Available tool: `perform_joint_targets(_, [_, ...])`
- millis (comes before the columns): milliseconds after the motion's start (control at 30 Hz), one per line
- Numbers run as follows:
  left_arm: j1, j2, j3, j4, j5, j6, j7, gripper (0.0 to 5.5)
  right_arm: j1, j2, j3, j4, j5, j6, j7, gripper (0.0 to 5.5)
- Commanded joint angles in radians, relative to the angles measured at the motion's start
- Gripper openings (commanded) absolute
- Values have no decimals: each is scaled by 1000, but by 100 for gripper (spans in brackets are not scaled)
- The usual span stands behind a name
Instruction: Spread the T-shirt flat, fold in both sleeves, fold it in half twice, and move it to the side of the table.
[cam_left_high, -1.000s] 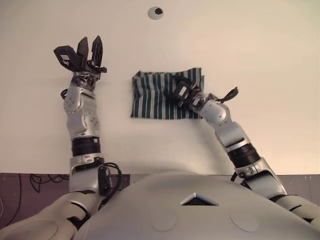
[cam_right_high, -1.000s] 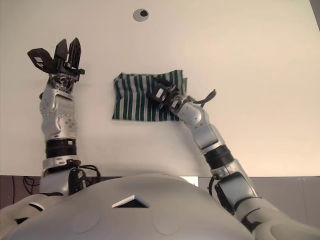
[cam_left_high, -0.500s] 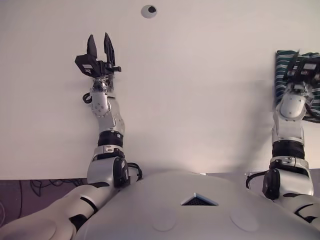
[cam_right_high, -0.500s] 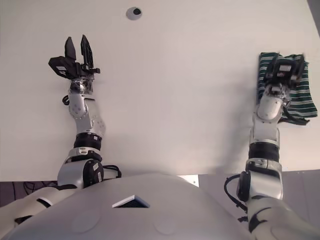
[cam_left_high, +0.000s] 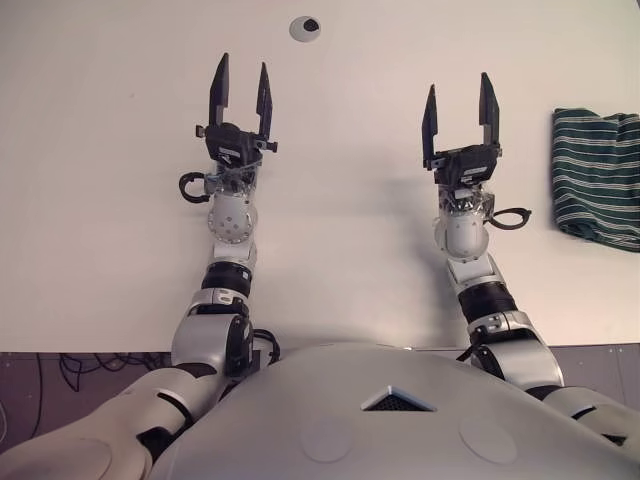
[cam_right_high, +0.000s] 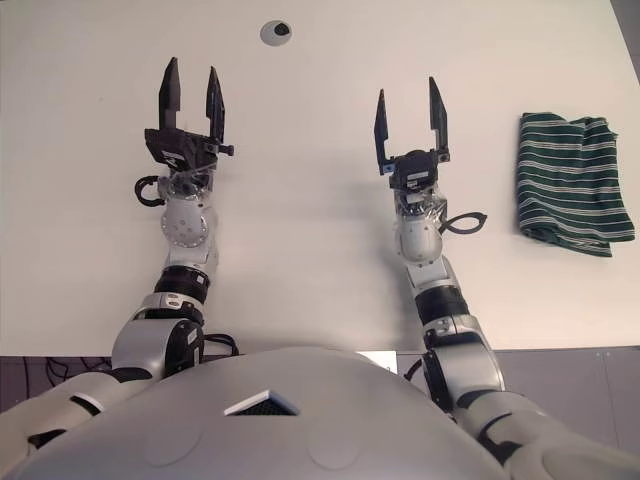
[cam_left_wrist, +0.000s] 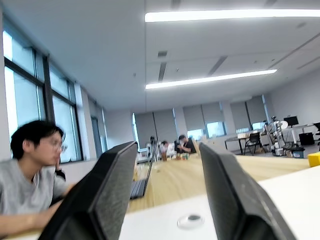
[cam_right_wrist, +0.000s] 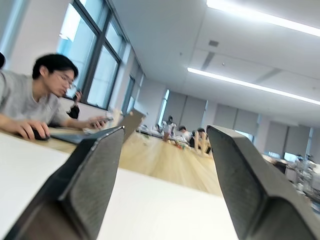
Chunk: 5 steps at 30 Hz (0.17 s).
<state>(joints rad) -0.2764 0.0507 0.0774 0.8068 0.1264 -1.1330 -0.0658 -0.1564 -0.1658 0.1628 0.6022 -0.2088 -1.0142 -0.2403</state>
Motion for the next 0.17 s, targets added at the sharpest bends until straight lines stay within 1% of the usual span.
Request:
perform_joint_targets(33, [32, 25, -2, 91, 14, -45, 26, 224, -1, 17, -21, 111, 20, -59, 25, 302])
perform_joint_targets(167, [46, 29, -10, 98, -17, -73, 13, 224, -1, 27, -31, 136, 42, -86, 58, 302])
